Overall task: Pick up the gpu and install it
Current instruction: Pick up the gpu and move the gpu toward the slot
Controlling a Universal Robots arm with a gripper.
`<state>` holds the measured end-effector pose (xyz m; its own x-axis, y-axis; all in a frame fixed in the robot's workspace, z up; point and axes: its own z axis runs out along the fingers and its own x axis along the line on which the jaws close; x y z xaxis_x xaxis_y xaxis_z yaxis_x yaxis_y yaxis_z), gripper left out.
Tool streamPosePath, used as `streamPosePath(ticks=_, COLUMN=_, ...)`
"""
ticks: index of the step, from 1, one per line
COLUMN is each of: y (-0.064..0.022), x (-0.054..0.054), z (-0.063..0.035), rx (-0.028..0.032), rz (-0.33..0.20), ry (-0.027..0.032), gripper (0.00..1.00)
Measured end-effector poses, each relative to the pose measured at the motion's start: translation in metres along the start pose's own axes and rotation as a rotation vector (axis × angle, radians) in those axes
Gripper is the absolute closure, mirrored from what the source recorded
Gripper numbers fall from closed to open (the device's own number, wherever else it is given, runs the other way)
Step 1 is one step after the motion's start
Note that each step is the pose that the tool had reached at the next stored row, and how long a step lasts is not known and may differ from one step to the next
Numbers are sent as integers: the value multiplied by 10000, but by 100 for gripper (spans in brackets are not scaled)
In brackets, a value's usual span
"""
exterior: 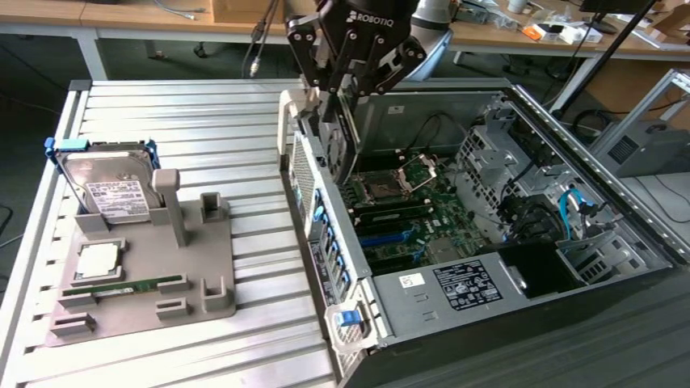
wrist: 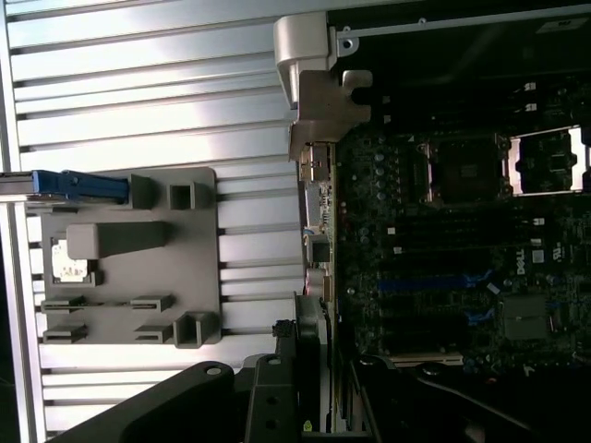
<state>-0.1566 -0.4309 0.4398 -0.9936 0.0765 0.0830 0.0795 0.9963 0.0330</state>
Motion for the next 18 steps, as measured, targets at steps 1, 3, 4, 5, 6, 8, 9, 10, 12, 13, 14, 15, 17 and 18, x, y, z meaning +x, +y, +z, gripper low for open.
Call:
streamPosePath(ticks=1, y=1, x=-11, z=-1, rx=0, rz=0, ry=0, gripper=73)
streamPosePath(ticks=3, y=2, x=-32, z=-3, rx=1, rz=0, ry=0, gripper=73)
streamPosePath(ticks=4, y=3, x=-44, z=-3, rx=0, rz=0, ry=0, gripper=73)
streamPosePath(ticks=5, y=4, x=-56, z=-5, rx=1, rz=-1, ry=0, gripper=73)
streamPosePath(ticks=6, y=5, x=-67, z=-6, rx=1, rz=0, ry=0, gripper=73)
streamPosePath(ticks=8, y=7, x=-87, z=-7, rx=1, rz=0, ry=0, gripper=73)
streamPosePath(ticks=9, y=8, x=-100, z=-8, rx=1, rz=0, ry=0, gripper=73)
streamPosePath(ticks=10, y=9, x=-115, z=-9, rx=1, rz=0, ry=0, gripper=73)
streamPosePath(ticks=12, y=11, x=-137, z=-11, rx=1, rz=0, ry=0, gripper=73)
streamPosePath(ticks=13, y=12, x=-146, z=-12, rx=1, rz=1, ry=0, gripper=73)
streamPosePath(ticks=14, y=13, x=-157, z=-13, rx=1, rz=0, ry=0, gripper=73)
streamPosePath(ticks=15, y=13, x=-169, z=-14, rx=1, rz=0, ry=0, gripper=73)
streamPosePath(ticks=17, y=15, x=-191, z=-15, rx=1, rz=0, ry=0, gripper=73)
streamPosePath(ticks=18, y=16, x=-203, z=-16, rx=1, rz=0, ry=0, gripper=73)
